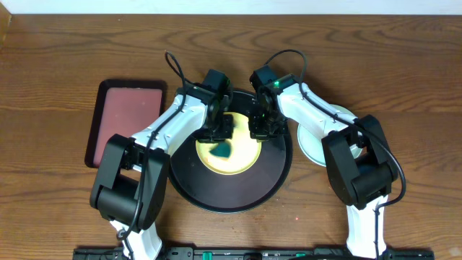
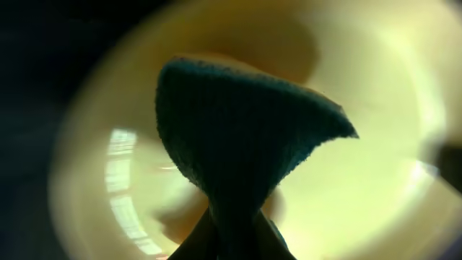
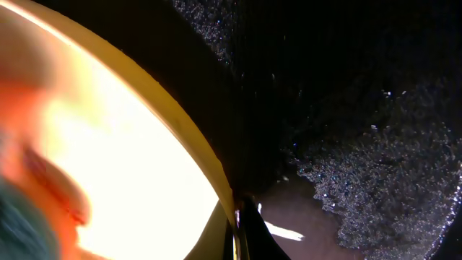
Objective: Clean dirty plates on tray and stack at the side
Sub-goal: 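Bring the sponge in the left gripper onto the yellow plate, then scrub the yellow plate with the sponge in the left gripper, then move the left gripper with the sponge back over the pink tray, then lift the yellow plate with the right gripper and stack it on the green plates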
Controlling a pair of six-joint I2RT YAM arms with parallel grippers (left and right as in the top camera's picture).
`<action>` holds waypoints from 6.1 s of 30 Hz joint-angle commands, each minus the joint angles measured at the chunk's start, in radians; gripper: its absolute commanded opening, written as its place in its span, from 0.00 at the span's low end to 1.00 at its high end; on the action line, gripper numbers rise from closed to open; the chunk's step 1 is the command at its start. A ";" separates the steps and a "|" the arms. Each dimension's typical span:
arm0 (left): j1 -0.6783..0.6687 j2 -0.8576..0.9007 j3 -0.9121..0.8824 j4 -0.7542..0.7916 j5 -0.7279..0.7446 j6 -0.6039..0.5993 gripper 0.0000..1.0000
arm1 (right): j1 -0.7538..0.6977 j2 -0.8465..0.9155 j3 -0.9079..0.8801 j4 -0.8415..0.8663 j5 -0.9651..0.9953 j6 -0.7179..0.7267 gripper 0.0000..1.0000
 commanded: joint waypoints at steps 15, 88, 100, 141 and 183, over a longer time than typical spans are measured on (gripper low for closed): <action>-0.087 -0.004 -0.007 -0.051 0.027 0.008 0.07 | 0.014 -0.009 -0.012 0.007 0.032 0.018 0.01; 0.002 -0.004 -0.010 0.000 -0.262 -0.012 0.07 | 0.015 -0.010 -0.012 0.008 0.031 0.018 0.01; -0.070 0.003 -0.024 -0.035 0.167 0.038 0.08 | 0.015 -0.010 -0.012 0.007 0.031 0.018 0.01; 0.176 -0.014 0.013 0.089 -0.195 0.023 0.07 | 0.015 -0.010 -0.012 0.004 0.031 0.026 0.01; 0.456 -0.171 0.144 -0.222 -0.159 0.060 0.07 | 0.191 -0.430 -0.010 -0.054 0.664 -0.049 0.01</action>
